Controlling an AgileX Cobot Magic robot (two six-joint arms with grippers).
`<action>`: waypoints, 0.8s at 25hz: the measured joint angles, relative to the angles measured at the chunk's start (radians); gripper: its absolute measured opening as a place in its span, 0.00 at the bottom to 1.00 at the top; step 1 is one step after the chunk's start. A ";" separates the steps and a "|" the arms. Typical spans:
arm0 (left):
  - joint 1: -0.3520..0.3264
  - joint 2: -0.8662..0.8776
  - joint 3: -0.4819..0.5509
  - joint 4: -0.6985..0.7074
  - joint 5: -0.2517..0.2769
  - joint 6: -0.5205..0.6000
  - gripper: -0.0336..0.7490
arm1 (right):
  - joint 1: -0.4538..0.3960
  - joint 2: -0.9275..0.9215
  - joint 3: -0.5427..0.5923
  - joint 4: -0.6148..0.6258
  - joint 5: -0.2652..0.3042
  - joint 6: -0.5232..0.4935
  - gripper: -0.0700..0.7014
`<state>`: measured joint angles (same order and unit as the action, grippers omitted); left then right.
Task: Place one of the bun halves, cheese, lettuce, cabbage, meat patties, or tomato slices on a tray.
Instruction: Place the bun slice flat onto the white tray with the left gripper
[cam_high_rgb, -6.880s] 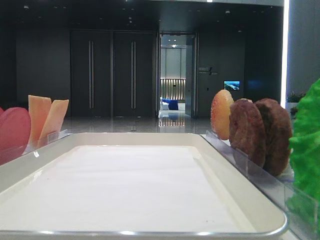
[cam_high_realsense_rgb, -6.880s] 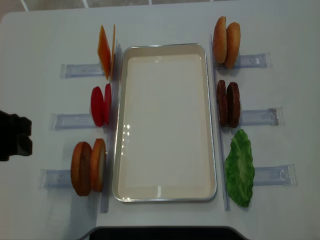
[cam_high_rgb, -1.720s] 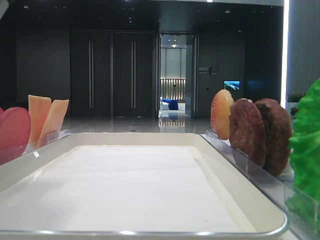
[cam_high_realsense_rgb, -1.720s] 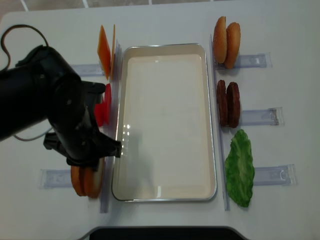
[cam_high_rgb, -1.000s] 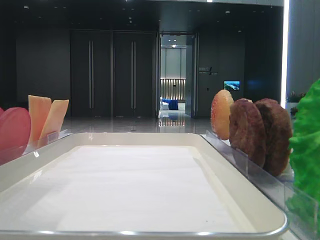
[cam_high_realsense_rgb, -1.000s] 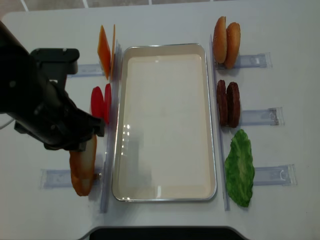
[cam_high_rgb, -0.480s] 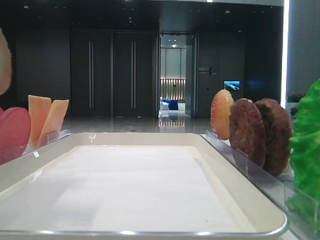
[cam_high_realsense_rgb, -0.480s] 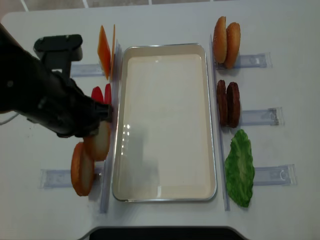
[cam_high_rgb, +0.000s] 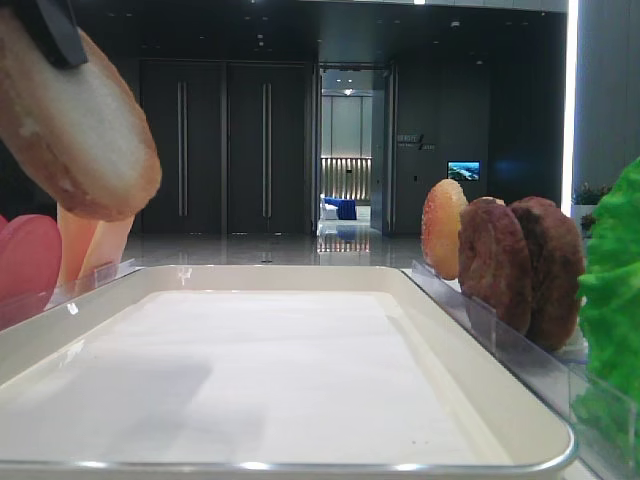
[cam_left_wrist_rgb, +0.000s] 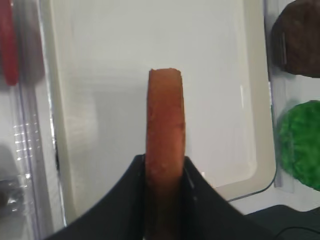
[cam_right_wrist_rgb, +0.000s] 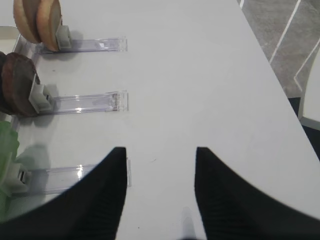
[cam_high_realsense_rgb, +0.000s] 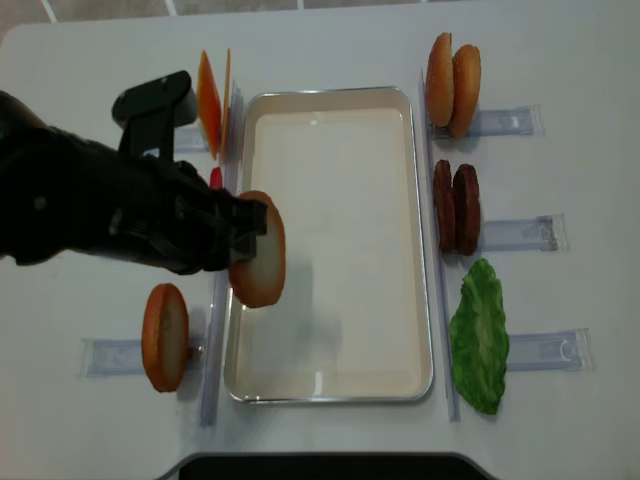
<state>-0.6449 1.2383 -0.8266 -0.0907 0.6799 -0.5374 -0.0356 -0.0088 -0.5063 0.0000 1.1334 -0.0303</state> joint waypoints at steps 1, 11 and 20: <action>0.000 0.000 0.012 -0.024 -0.018 0.018 0.20 | 0.000 0.000 0.000 0.000 0.000 0.000 0.49; 0.000 0.000 0.134 -0.234 -0.208 0.184 0.20 | 0.000 0.000 0.000 0.000 0.000 0.000 0.49; 0.000 0.039 0.202 -0.373 -0.358 0.309 0.20 | 0.000 0.000 0.000 0.000 0.000 0.000 0.49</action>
<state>-0.6449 1.2771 -0.6251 -0.4634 0.3217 -0.2288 -0.0356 -0.0088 -0.5063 0.0000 1.1334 -0.0303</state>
